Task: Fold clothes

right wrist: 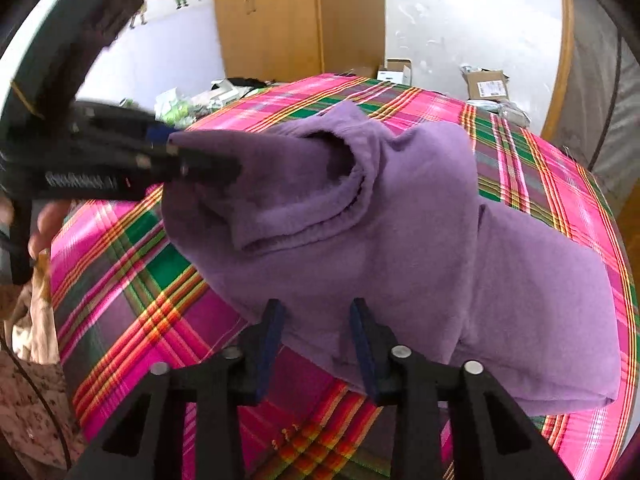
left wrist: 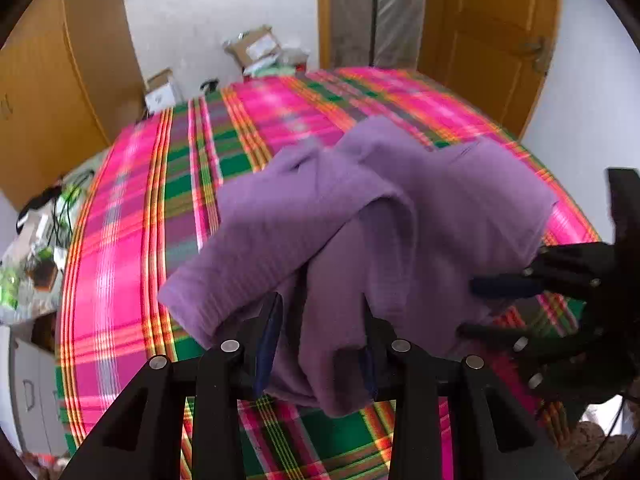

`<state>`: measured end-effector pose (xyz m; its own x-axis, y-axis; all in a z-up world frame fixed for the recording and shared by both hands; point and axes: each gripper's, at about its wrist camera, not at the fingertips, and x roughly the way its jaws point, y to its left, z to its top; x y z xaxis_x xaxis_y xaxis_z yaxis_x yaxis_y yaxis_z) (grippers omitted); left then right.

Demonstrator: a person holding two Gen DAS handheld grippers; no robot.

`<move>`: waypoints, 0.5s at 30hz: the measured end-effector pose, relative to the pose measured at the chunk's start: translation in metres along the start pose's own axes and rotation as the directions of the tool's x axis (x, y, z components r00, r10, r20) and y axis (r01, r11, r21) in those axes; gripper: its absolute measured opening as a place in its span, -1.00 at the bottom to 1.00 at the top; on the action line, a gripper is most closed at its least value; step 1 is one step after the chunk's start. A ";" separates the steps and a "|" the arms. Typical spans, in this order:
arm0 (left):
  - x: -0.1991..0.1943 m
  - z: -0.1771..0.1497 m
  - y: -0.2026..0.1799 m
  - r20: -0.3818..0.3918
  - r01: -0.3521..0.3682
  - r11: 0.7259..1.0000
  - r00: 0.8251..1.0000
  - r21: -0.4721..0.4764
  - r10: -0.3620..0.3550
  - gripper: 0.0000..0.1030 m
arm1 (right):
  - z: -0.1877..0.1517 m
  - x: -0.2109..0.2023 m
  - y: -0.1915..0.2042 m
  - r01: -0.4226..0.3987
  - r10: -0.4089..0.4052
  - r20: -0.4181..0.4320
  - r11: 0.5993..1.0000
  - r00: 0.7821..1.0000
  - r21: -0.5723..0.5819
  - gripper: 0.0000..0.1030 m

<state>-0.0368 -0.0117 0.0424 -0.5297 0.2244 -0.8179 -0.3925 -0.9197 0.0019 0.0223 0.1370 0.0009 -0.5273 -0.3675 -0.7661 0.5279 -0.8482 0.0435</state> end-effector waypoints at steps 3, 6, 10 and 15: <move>0.007 0.000 0.008 -0.018 0.008 1.000 1.000 -0.030 -0.009 -0.31 | 0.004 0.001 -0.009 0.031 -0.031 0.003 0.999 1.000 0.017 -0.81; 0.010 0.002 0.012 -0.014 0.047 0.998 0.999 -0.049 -0.048 -0.69 | 0.005 0.000 -0.009 0.039 -0.039 0.001 0.999 0.999 0.018 -0.92; 0.007 0.006 0.021 0.014 0.101 0.991 0.995 -0.093 -0.100 -0.88 | 0.007 -0.005 -0.006 0.017 -0.018 0.016 1.000 1.000 0.007 -0.92; -0.003 0.016 0.039 0.078 0.171 0.970 0.984 -0.175 -0.159 -0.90 | 0.011 -0.006 0.006 -0.002 0.004 0.027 0.999 1.000 -0.047 -0.39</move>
<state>-0.0623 -0.0428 0.0535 -0.5175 0.3925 -0.7603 -0.3396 -0.9098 -0.2386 0.0214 0.1303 0.0132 -0.5432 -0.3806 -0.7484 0.5597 -0.8286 0.0152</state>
